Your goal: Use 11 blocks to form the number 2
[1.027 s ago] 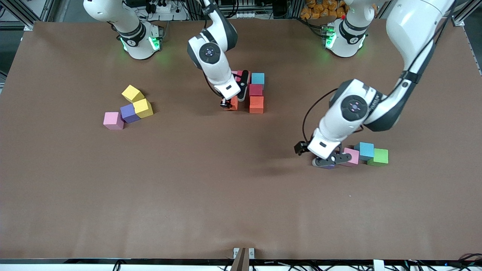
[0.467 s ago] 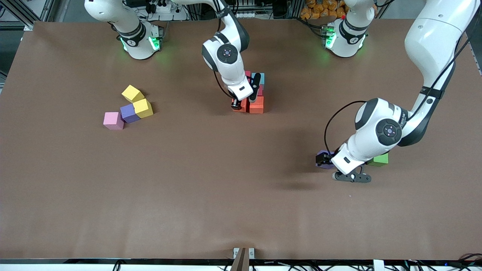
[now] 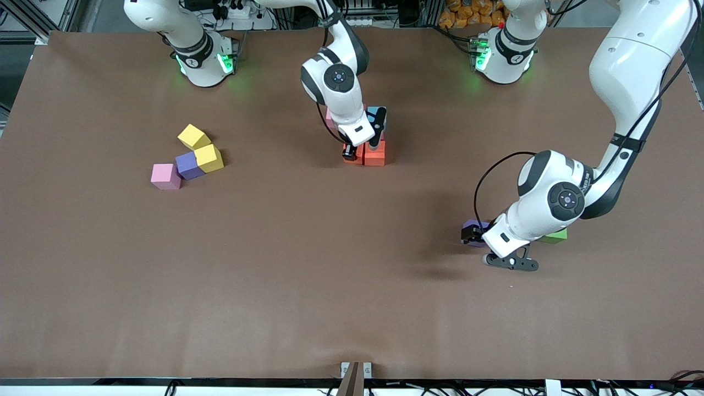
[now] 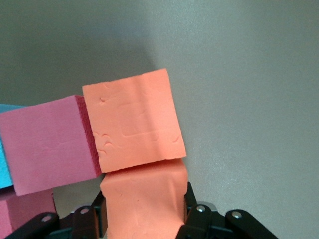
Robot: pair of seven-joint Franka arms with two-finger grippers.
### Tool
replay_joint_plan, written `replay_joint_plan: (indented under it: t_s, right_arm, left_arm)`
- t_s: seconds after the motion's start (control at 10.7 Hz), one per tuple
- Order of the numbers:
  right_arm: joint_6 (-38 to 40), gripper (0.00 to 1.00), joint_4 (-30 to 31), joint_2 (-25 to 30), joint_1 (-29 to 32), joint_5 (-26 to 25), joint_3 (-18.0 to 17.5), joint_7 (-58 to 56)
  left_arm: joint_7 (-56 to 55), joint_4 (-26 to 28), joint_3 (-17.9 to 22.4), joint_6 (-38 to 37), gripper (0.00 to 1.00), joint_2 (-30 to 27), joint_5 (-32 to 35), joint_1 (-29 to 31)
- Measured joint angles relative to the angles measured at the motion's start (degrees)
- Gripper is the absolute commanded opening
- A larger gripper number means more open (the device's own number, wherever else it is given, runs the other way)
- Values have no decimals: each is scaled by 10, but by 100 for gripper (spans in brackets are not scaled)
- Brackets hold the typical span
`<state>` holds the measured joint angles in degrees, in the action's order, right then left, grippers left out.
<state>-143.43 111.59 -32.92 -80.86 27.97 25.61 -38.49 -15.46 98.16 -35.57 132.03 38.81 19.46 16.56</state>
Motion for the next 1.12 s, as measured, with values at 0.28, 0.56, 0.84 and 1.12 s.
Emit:
replay_joint_plan:
  t_s: [0.28,0.56,0.84,1.12]
  right_arm:
    - [0,6,-5,-4,-1,0,0,1]
    - [0,23,-9,-6,-2,0,0,1]
    - [-2,100,-9,-8,-2,0,0,1]
    - [-5,100,-11,-16,-2,0,3,-4]
  left_arm:
    - [42,-1,18,0,100,10,9,-13]
    - [42,-2,45,0,100,17,20,-56]
    - [42,-1,50,-13,100,18,24,-60]
    - [42,4,53,-31,100,19,57,-58]
